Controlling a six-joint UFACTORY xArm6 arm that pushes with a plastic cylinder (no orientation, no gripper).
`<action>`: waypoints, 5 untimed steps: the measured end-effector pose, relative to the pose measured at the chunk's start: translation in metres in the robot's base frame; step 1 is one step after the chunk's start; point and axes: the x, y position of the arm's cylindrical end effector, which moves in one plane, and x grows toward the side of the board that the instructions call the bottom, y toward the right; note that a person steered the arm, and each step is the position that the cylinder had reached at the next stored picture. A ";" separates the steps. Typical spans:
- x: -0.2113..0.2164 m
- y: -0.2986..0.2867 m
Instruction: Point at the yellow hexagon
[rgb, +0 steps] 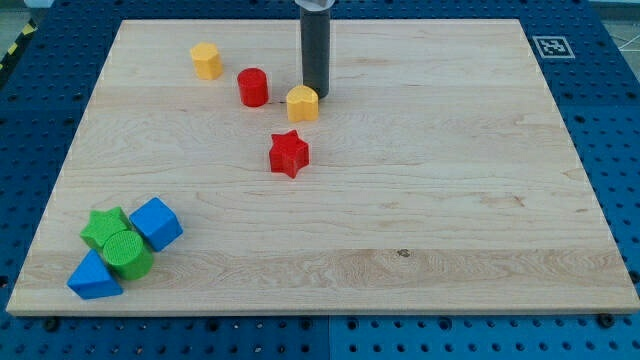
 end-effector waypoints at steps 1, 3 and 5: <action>0.001 0.001; -0.034 -0.024; -0.067 -0.080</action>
